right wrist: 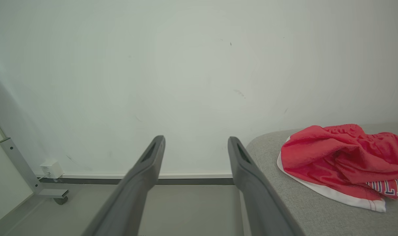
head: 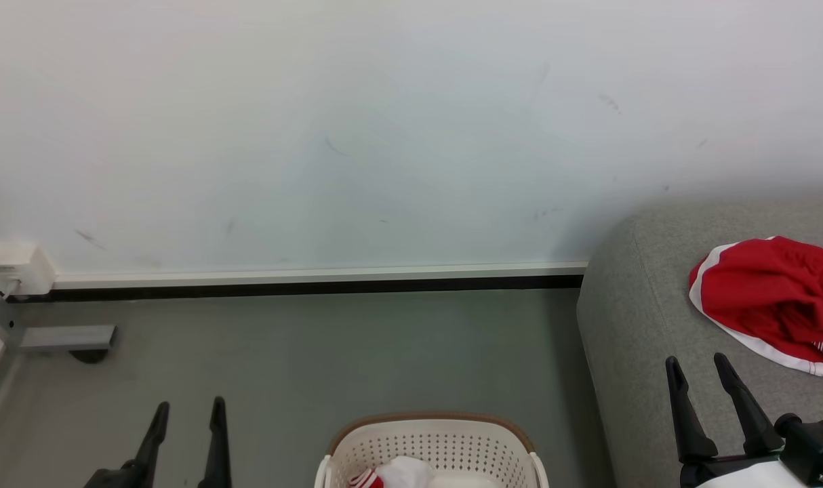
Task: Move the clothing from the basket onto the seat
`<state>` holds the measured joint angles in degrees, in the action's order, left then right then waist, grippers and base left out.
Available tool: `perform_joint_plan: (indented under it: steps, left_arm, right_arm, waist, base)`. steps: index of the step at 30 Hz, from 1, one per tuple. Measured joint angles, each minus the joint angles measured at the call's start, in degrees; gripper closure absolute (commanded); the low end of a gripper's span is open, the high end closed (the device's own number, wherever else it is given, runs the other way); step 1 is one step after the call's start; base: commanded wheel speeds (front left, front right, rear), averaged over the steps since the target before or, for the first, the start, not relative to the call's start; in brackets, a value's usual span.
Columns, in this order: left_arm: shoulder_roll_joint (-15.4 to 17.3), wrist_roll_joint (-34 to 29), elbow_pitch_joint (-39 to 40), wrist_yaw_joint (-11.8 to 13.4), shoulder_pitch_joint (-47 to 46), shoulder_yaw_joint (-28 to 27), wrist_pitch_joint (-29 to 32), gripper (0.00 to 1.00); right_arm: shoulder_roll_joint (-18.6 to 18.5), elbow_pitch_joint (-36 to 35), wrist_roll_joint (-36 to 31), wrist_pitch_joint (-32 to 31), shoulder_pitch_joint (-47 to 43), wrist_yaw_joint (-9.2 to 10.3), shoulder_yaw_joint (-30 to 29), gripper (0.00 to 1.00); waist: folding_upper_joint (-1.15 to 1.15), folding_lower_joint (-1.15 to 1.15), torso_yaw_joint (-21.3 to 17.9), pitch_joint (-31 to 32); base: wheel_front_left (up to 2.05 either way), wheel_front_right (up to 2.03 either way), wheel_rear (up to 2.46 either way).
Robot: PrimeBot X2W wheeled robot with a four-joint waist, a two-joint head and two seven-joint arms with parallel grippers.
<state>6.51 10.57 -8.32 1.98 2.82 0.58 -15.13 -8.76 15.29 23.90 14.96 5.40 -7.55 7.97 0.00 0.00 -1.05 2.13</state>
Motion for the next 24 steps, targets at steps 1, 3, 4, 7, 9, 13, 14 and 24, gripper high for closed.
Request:
perform_joint_plan:
  steps: [1,3,4,7,9,13,14,24]
  left_arm:
    - [-0.1,0.0,-0.1,-0.2,0.0,-0.1,0.0,0.00]
    - [-0.3,-0.5,-0.3,-0.5,0.0,-0.5,0.0,0.00]
    - [-0.5,-0.5,-0.4,-0.8,0.0,-0.7,0.0,0.00]
    - [-0.9,-1.0,-0.6,-1.2,-0.1,-1.1,0.0,0.00]
    - [-1.1,-1.3,-0.7,-1.5,-0.1,-1.4,0.0,0.00]
    - [-1.7,-2.0,-0.8,-1.9,-0.1,-1.9,0.0,0.00]
    - [-1.8,-2.1,-0.8,-1.9,-0.1,-2.0,0.0,0.00]
    - [-2.3,-3.1,-1.3,-4.1,-1.9,-1.5,0.0,0.00]
  right_arm:
    - [0.0,0.0,0.0,0.0,0.0,0.00,0.1,0.00]
    - [0.0,0.0,0.1,0.0,0.0,0.00,0.3,0.00]
    - [0.0,0.0,0.1,0.0,0.0,0.00,0.4,0.00]
    - [-0.1,0.1,0.3,0.0,0.0,0.00,0.8,0.00]
    - [-0.1,0.1,0.3,0.0,0.0,0.00,0.9,0.00]
    - [-0.2,0.2,0.4,0.0,0.1,0.00,1.1,0.00]
    - [-0.3,0.2,0.4,0.0,0.1,0.00,1.1,0.00]
    - [-0.5,-1.0,1.5,0.0,1.4,0.00,1.5,0.00]
  waist:
    - [0.00,0.00,-0.1,0.0]
    - [0.00,0.00,-0.3,0.0]
    - [0.00,0.00,-0.3,0.0]
    - [0.00,0.00,-0.5,0.1]
    - [0.00,0.00,-0.6,0.1]
    - [0.00,0.00,-0.8,0.0]
    - [0.00,0.00,-0.9,0.0]
    - [0.00,0.00,-2.1,-1.5]
  base:
    - [0.00,0.00,0.00]
    - [0.00,0.00,0.00]
    - [0.00,0.00,0.00]
    - [0.00,0.00,0.00]
    - [0.00,0.00,0.00]
    - [0.00,0.00,0.00]
    - [0.00,0.00,0.00]
    - [0.00,0.00,0.00]
